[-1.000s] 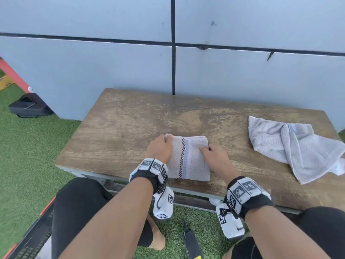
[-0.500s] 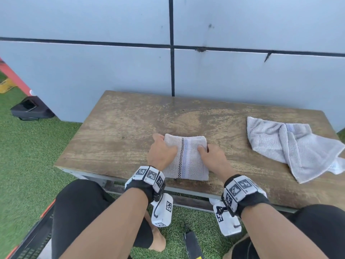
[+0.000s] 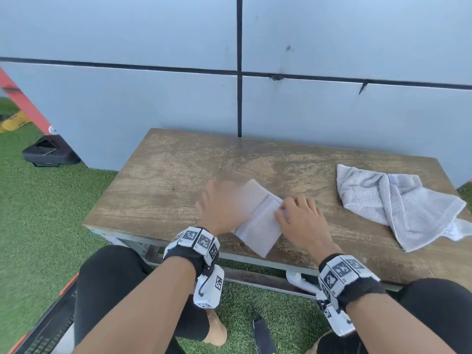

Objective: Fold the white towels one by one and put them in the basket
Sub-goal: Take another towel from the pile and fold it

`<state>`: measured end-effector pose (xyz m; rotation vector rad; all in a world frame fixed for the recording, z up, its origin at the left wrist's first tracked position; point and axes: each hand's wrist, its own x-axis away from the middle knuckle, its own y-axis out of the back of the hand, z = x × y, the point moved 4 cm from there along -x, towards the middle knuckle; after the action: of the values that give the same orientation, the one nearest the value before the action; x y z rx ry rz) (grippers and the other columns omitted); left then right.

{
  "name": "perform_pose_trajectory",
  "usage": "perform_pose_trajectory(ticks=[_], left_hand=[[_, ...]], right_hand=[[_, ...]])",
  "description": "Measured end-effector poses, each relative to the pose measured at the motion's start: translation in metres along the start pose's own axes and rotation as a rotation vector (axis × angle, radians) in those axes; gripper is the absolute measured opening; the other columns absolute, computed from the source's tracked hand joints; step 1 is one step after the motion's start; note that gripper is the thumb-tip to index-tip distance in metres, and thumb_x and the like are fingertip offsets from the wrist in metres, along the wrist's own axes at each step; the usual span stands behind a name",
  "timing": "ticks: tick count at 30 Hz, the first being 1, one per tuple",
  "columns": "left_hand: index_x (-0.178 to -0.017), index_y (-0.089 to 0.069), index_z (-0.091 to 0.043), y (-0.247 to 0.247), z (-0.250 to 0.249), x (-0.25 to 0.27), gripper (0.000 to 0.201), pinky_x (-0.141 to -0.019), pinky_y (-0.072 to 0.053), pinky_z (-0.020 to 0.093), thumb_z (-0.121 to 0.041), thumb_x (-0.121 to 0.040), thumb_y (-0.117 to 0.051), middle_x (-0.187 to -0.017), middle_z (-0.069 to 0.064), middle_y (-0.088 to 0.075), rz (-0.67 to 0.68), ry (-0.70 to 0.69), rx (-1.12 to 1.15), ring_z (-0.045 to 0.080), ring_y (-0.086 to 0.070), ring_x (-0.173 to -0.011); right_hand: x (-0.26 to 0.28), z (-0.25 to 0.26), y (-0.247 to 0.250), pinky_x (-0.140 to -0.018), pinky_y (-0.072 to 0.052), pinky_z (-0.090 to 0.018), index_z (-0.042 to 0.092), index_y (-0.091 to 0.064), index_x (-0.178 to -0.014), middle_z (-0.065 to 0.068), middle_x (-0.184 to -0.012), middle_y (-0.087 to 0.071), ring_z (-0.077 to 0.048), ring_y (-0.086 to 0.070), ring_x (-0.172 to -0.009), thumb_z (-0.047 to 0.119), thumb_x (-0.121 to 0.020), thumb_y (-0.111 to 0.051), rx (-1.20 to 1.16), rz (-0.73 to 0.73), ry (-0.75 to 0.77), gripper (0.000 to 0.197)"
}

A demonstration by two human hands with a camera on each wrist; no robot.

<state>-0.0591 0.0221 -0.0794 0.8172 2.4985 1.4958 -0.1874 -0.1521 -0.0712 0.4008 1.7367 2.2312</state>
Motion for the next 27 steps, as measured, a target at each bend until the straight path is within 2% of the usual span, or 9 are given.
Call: perform_pose_trajectory(ticks=[3, 6, 9, 12, 14, 18, 22, 25, 27], left_hand=[[-0.130, -0.035, -0.030, 0.009, 0.008, 0.005, 0.065, -0.107, -0.027, 0.055, -0.047, -0.079, -0.072, -0.150, 0.015, -0.014, -0.245, 0.026, -0.041, 0.034, -0.023, -0.135], [-0.127, -0.047, -0.027, 0.006, -0.002, 0.013, 0.041, -0.110, -0.027, 0.048, -0.044, -0.091, -0.060, -0.150, 0.007, -0.028, -0.313, -0.165, -0.065, 0.028, -0.029, -0.139], [-0.137, -0.048, -0.030, -0.013, -0.017, 0.026, 0.058, -0.120, -0.014, 0.045, -0.064, -0.090, -0.051, -0.154, -0.005, -0.033, -0.074, -0.356, -0.108, 0.017, -0.024, -0.146], [-0.155, -0.025, -0.030, -0.032, -0.021, 0.033, 0.103, -0.124, -0.002, 0.046, -0.085, -0.072, -0.051, -0.167, -0.006, -0.008, 0.094, -0.358, -0.186, 0.014, 0.001, -0.154], [-0.160, -0.007, -0.026, -0.039, -0.019, 0.034, 0.119, -0.125, 0.005, 0.045, -0.085, -0.069, -0.056, -0.167, -0.005, 0.009, 0.157, -0.352, -0.272, 0.014, 0.016, -0.153], [-0.160, 0.000, -0.020, -0.035, -0.019, 0.035, 0.107, -0.125, 0.009, 0.038, -0.065, -0.084, -0.062, -0.167, 0.003, 0.013, 0.197, -0.404, -0.260, 0.015, 0.018, -0.152], [-0.159, -0.021, -0.015, -0.029, -0.015, 0.036, 0.083, -0.121, 0.012, 0.028, -0.057, -0.095, -0.054, -0.168, 0.005, 0.003, 0.173, -0.425, -0.117, 0.011, 0.011, -0.153], [-0.154, -0.036, -0.016, -0.028, -0.012, 0.037, 0.071, -0.122, 0.011, 0.028, -0.053, -0.096, -0.053, -0.167, 0.002, 0.001, 0.180, -0.418, -0.019, 0.004, 0.010, -0.148], [-0.151, -0.040, -0.016, -0.028, -0.011, 0.038, 0.067, -0.123, 0.011, 0.028, -0.052, -0.096, -0.054, -0.167, 0.001, -0.001, 0.190, -0.405, 0.023, 0.004, 0.008, -0.150]], right_hand=[[0.008, 0.001, 0.006, -0.071, -0.050, -0.035, 0.024, -0.051, -0.087, 0.007, -0.082, -0.060, -0.013, -0.058, -0.070, 0.046, -0.103, -0.033, -0.098, -0.034, 0.032, 0.033], [0.014, -0.003, 0.004, -0.051, -0.046, -0.030, 0.024, -0.054, -0.091, 0.007, -0.070, -0.061, -0.012, -0.059, -0.058, 0.038, -0.104, -0.039, -0.267, -0.053, -0.040, 0.024], [0.014, -0.007, -0.010, -0.051, -0.048, -0.030, 0.026, -0.063, -0.094, 0.008, -0.073, -0.066, -0.012, -0.058, -0.054, 0.024, -0.102, -0.045, -0.393, 0.026, -0.059, 0.020], [0.013, -0.011, -0.020, -0.045, -0.037, -0.019, 0.031, -0.066, -0.106, 0.009, -0.074, -0.070, -0.005, -0.049, -0.043, 0.021, -0.101, -0.049, -0.437, 0.094, -0.044, 0.021], [0.015, -0.013, -0.020, -0.047, -0.036, -0.016, 0.036, -0.063, -0.115, 0.012, -0.077, -0.068, -0.003, -0.048, -0.043, 0.023, -0.101, -0.051, -0.457, 0.097, -0.020, 0.023], [0.018, -0.009, -0.020, -0.050, -0.043, -0.014, 0.042, -0.059, -0.125, 0.008, -0.094, -0.070, -0.004, -0.056, -0.053, 0.028, -0.101, -0.053, -0.486, 0.148, 0.079, 0.029], [0.024, -0.001, -0.018, -0.074, -0.047, -0.017, 0.029, -0.067, -0.125, 0.011, -0.093, -0.065, -0.001, -0.060, -0.070, 0.021, -0.096, -0.063, -0.518, 0.026, 0.147, 0.031], [0.027, 0.005, -0.017, -0.066, -0.044, -0.011, 0.023, -0.071, -0.119, 0.012, -0.094, -0.060, 0.004, -0.057, -0.074, 0.020, -0.092, -0.068, -0.522, -0.092, 0.184, 0.028], [0.026, 0.009, -0.021, -0.069, -0.050, -0.018, 0.022, -0.073, -0.115, 0.012, -0.095, -0.061, -0.001, -0.058, -0.077, 0.021, -0.092, -0.069, -0.503, -0.089, 0.209, 0.024]])
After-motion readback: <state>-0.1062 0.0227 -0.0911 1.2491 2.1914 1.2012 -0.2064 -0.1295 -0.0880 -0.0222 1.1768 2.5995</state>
